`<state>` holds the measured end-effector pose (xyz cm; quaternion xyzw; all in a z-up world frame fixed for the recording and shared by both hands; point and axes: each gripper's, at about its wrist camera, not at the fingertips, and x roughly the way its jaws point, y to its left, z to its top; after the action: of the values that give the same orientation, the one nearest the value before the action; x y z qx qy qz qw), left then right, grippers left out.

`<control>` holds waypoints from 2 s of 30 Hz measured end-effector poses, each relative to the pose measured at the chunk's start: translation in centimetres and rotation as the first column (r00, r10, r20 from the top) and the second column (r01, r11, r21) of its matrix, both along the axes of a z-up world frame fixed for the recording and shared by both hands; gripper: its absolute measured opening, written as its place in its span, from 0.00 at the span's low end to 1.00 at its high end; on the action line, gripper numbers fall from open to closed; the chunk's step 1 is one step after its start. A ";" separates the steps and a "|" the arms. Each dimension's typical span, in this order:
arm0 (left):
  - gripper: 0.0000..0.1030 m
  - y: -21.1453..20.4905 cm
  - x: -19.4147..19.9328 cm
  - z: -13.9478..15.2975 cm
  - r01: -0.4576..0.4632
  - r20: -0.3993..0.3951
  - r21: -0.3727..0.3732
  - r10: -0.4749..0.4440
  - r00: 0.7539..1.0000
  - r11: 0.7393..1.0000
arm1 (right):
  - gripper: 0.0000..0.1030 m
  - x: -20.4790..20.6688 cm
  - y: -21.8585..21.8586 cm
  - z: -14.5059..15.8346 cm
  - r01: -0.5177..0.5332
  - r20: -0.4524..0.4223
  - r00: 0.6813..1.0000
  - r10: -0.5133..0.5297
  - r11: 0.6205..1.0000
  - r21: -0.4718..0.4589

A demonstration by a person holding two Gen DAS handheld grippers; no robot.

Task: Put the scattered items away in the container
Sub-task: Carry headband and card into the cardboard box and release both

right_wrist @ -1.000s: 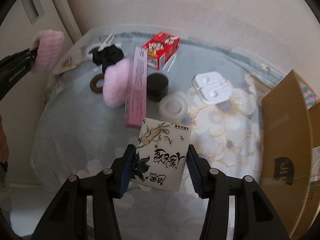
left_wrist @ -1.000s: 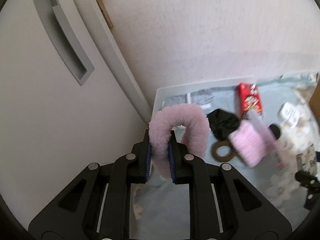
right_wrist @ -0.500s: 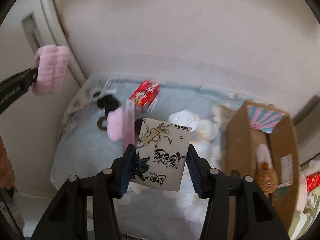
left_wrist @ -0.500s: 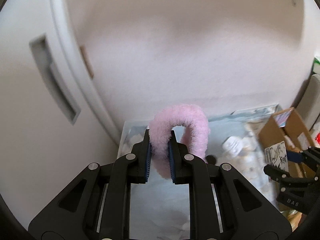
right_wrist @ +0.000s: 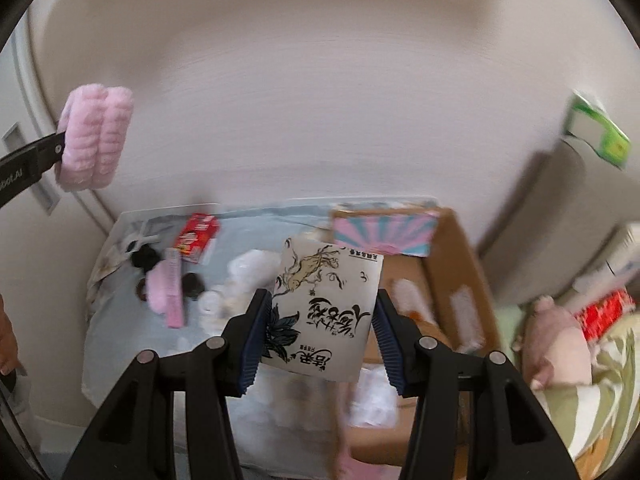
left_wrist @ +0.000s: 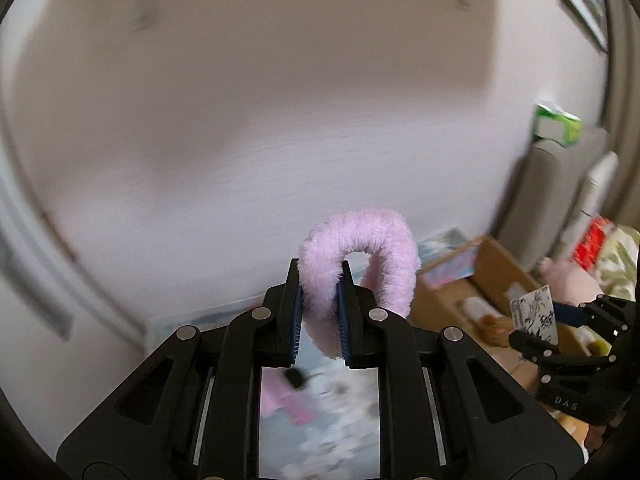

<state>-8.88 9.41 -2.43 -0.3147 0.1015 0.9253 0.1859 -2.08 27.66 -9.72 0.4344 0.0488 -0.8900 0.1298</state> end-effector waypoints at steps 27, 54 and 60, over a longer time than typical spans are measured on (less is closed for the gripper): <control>0.13 21.4 -0.2 -18.8 0.352 0.457 -0.193 -0.234 0.858 0.916 | 0.46 1.8 11.4 -9.5 0.185 0.248 0.952 -0.179 0.983 -0.002; 0.99 18.1 0.1 -11.4 0.251 0.355 -0.067 -0.212 0.911 0.966 | 0.61 3.4 12.0 -7.5 0.190 0.193 0.966 -0.172 0.979 -0.075; 0.99 17.3 1.1 -10.3 0.253 0.330 -0.055 -0.222 0.918 0.966 | 0.61 4.0 11.6 -7.1 0.186 0.176 0.969 -0.171 0.980 -0.069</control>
<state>-7.83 26.75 -12.68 -0.4548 0.1518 0.8263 0.2955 1.88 39.25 -16.85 0.5052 -0.0398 -0.8591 0.0714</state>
